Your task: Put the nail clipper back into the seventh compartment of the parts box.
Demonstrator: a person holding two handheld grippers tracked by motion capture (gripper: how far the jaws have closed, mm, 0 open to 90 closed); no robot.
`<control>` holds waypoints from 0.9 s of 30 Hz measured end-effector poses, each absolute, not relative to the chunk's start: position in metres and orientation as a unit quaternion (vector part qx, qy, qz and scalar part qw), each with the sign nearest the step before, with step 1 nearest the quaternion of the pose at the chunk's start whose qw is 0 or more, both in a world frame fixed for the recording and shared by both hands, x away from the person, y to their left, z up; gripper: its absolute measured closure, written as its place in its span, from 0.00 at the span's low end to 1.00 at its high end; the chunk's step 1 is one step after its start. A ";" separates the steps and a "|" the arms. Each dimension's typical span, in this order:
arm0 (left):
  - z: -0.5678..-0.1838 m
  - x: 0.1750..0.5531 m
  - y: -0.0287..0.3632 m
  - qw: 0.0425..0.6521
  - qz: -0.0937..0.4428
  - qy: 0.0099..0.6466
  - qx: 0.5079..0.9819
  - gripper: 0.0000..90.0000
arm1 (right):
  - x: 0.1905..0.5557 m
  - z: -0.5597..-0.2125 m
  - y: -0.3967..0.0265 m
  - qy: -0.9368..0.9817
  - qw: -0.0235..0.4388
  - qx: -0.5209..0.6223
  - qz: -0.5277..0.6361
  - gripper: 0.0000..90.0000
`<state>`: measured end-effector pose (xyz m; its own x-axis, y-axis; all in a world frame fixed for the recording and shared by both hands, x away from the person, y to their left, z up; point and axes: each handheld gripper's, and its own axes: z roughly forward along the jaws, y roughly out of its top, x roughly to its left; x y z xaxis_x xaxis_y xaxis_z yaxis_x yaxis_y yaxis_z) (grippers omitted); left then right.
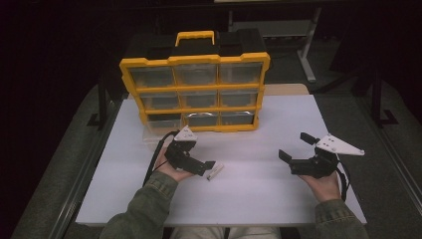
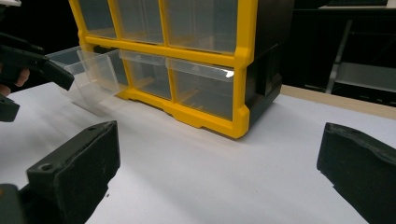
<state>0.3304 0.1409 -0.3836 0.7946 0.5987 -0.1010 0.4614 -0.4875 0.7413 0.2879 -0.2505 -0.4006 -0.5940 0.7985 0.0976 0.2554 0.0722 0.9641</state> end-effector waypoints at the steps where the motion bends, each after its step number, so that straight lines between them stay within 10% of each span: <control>1: -0.384 0.330 0.141 0.401 0.086 0.309 0.858 0.00 | 0.288 -0.401 -0.251 0.691 0.241 0.381 0.565 0.00; 27: -0.404 0.344 0.117 0.335 0.043 0.329 0.882 0.00 | 0.287 -0.401 -0.251 0.693 0.241 0.382 0.562 0.00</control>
<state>0.3437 0.1172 -0.4044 0.7804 0.6084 -0.1443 0.5505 -0.5590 0.6200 0.2869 -0.2509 -0.4009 -0.5909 0.8011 0.0955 0.2586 0.0759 0.9630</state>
